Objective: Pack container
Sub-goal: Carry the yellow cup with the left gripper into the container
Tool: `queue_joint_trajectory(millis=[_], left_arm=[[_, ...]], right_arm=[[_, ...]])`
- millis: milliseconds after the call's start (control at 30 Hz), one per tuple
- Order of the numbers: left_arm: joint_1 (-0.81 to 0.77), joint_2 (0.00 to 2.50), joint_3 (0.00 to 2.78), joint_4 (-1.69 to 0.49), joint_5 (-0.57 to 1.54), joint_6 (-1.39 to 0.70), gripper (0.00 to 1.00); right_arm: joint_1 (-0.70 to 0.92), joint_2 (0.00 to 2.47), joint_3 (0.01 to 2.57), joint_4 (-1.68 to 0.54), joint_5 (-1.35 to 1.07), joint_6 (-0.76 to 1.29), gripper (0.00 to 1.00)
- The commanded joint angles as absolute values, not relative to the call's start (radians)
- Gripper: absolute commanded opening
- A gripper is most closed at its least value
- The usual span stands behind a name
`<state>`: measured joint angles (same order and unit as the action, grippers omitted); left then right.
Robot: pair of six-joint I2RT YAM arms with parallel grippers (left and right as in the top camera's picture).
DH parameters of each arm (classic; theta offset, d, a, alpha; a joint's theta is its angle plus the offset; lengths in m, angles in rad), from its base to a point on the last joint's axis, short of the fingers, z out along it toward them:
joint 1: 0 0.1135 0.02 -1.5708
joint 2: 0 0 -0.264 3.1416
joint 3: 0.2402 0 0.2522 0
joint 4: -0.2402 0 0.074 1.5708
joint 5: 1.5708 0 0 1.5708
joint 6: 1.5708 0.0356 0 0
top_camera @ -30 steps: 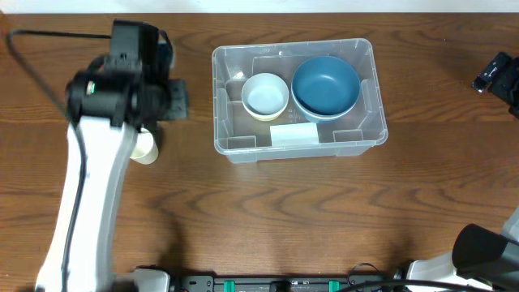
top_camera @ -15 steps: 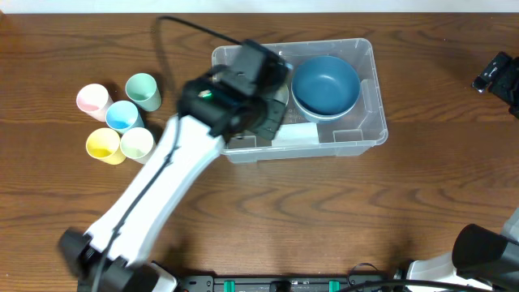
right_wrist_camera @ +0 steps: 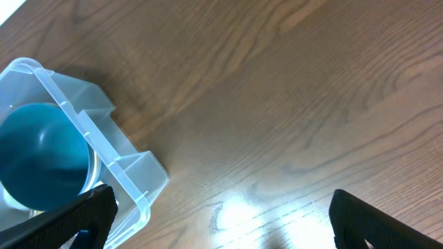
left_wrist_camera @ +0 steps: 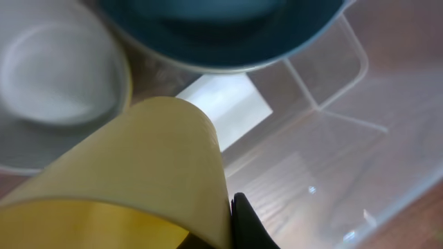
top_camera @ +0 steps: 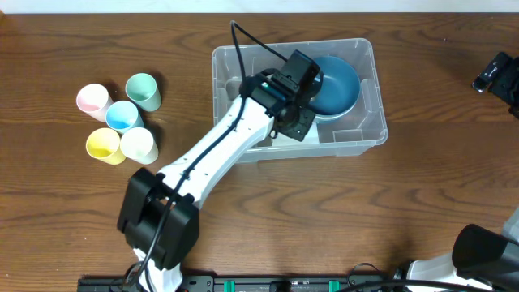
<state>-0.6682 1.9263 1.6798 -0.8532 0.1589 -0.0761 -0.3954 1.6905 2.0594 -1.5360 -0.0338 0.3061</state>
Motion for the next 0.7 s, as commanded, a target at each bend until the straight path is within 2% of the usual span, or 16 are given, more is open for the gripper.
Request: queue_joint_trajectory(millis=[0, 467, 500, 567, 600, 667], left_arm=[[-0.679, 1.958, 1.681, -0.831, 0.176, -0.088, 0.06], [-0.68, 2.067, 1.679, -0.805, 0.173, -0.088, 0.07], [-0.68, 2.067, 1.679, -0.805, 0.173, -0.088, 0.12], [-0.68, 2.067, 1.679, -0.808, 0.173, -0.088, 0.34], [-0.68, 2.066, 1.679, -0.81, 0.173, -0.088, 0.41], [-0.679, 2.066, 1.68, -0.822, 0.173, -0.088, 0.51]], right_arm=[[-0.395, 1.689, 2.061, -1.537, -0.038, 0.299, 0.99], [-0.395, 1.689, 2.061, -1.537, -0.038, 0.299, 0.99], [-0.395, 1.689, 2.061, -1.537, -0.038, 0.299, 0.99], [-0.395, 1.689, 2.061, -1.537, -0.038, 0.299, 0.99], [-0.395, 1.689, 2.061, -1.537, -0.038, 0.299, 0.99], [-0.395, 1.689, 2.061, -1.537, -0.038, 0.299, 0.99]])
